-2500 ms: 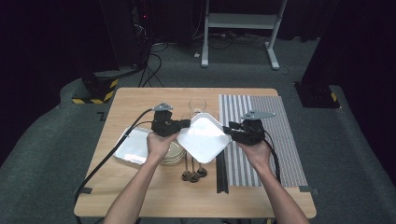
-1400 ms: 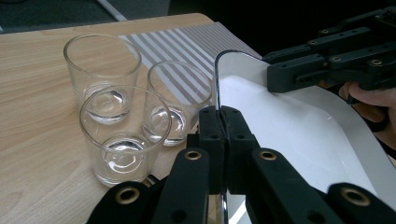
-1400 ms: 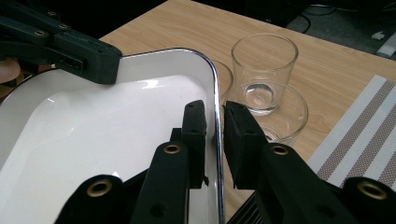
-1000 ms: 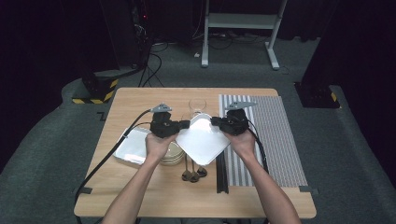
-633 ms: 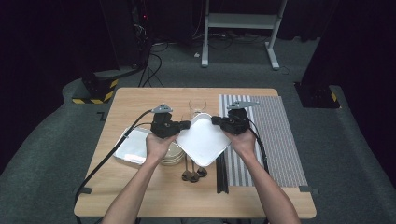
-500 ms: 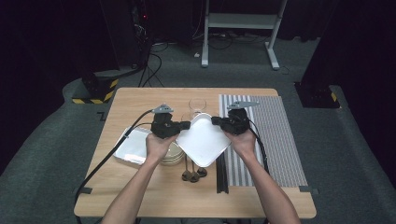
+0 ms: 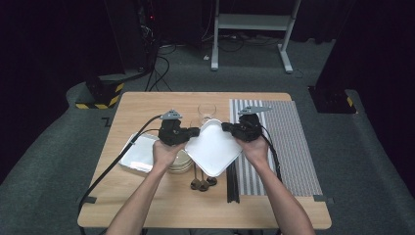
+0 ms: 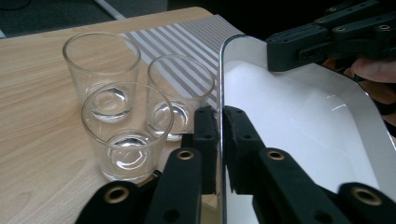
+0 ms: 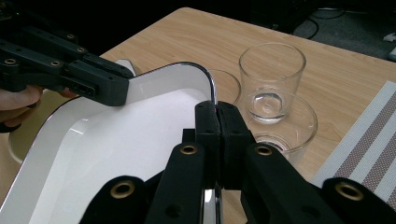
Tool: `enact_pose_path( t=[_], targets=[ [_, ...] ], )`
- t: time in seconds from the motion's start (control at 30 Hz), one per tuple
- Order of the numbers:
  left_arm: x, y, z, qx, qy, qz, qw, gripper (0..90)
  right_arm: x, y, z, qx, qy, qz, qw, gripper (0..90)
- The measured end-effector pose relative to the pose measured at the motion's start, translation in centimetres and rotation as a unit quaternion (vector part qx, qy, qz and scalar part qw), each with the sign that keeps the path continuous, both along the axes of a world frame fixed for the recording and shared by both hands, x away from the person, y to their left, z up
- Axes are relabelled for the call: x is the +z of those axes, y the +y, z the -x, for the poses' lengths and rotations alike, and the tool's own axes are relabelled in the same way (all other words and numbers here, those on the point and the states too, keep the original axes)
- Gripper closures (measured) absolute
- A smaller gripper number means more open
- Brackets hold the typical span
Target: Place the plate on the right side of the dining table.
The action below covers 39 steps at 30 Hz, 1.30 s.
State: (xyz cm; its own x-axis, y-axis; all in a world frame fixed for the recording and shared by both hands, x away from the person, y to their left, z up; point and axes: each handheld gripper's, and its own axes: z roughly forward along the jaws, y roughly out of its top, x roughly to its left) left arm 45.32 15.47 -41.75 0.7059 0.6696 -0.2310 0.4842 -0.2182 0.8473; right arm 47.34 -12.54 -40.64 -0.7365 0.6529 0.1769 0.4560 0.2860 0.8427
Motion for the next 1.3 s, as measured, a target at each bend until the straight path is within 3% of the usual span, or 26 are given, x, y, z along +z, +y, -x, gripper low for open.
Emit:
enact_pose_path(
  t=[0.27,0.47,0.77,0.9,1.13,1.3],
  targets=[
    [0.1,0.1,0.2,0.009,-0.010,-0.009,0.9999,59.5,0.2,-0.7,0.0,-0.012,0.001,0.003,0.9999,88.5],
    [0.3,0.2,0.4,0.019,-0.020,-0.016,0.9995,51.0,0.2,-1.3,0.0,-0.024,0.001,0.003,0.9997,88.4],
    [0.4,0.9,0.9,0.036,-0.034,-0.025,0.9985,44.0,-0.2,-1.4,-0.1,-0.030,0.007,0.002,0.9995,88.4],
    [0.6,1.4,1.1,0.044,-0.034,-0.014,0.9984,42.3,-0.2,-1.8,-0.2,-0.032,0.012,-0.010,0.9994,88.4],
    [1.0,2.2,1.6,0.054,-0.043,-0.017,0.9975,40.5,-0.2,-2.1,-0.1,-0.040,0.009,-0.004,0.9991,88.4],
    [1.1,2.9,1.6,0.067,-0.038,-0.016,0.9969,38.5,0.1,-2.3,0.1,-0.045,0.001,-0.008,0.9989,88.4]
  ],
)
